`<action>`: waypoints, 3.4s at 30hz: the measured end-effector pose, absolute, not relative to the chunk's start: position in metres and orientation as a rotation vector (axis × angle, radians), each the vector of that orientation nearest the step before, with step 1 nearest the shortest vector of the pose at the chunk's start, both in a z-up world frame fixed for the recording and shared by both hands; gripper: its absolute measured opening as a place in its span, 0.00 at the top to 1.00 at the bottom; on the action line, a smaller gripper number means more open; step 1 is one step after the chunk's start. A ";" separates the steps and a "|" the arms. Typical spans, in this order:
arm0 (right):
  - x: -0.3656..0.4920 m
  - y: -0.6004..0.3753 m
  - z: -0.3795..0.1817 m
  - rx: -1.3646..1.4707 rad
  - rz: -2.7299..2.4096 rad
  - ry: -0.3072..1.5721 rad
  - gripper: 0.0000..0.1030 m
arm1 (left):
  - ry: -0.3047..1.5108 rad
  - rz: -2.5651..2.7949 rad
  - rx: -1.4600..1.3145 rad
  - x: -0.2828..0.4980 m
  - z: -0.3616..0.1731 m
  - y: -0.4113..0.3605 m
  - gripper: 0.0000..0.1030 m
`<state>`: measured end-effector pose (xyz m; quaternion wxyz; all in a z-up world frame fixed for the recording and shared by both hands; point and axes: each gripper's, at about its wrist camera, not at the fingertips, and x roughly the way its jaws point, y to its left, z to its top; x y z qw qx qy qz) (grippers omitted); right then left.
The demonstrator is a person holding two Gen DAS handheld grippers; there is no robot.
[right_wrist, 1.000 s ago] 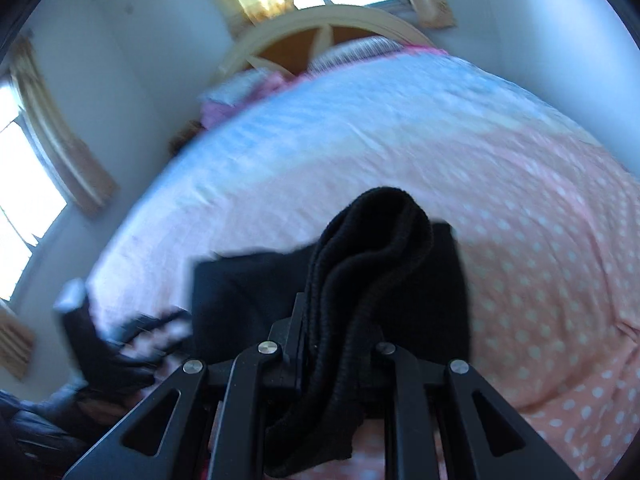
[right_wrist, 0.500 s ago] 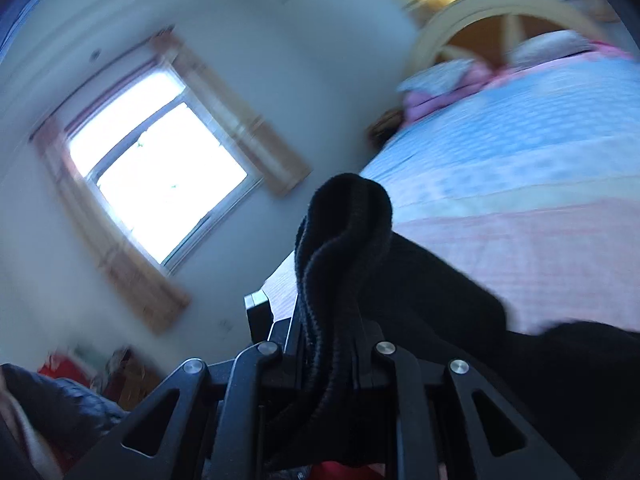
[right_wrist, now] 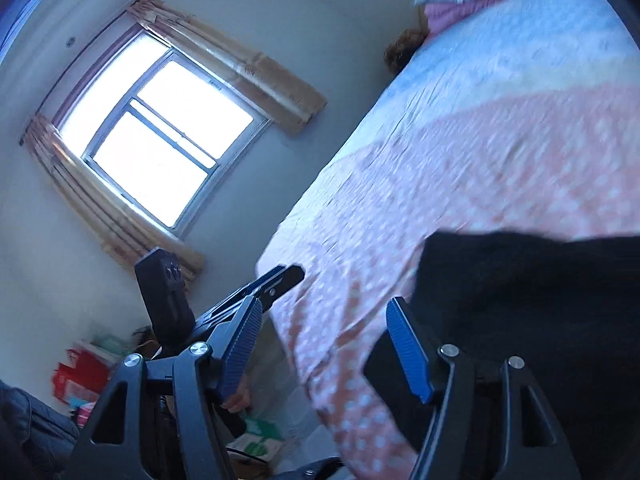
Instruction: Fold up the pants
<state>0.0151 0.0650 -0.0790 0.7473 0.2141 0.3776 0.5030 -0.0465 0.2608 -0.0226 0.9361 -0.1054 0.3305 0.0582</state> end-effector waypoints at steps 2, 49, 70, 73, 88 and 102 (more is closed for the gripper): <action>0.018 0.027 -0.068 0.419 1.022 0.790 0.35 | 0.684 0.061 -0.219 -0.041 -0.026 0.246 0.45; 0.076 -0.107 -0.104 -0.435 1.190 1.197 0.35 | 0.867 0.155 -0.122 0.012 -0.076 0.146 0.31; 0.119 -0.106 -0.104 -0.259 1.172 1.206 0.35 | 0.859 0.147 -0.130 0.012 -0.076 0.146 0.28; 0.102 -0.098 -0.107 -0.296 1.273 1.252 0.35 | 0.863 0.141 -0.135 0.012 -0.076 0.147 0.28; 0.124 -0.034 -0.124 0.102 1.502 1.202 0.10 | 0.858 0.142 -0.139 0.014 -0.077 0.147 0.25; 0.210 -0.102 -0.142 0.330 1.216 1.270 0.65 | 0.880 0.137 -0.095 0.024 -0.077 0.142 0.12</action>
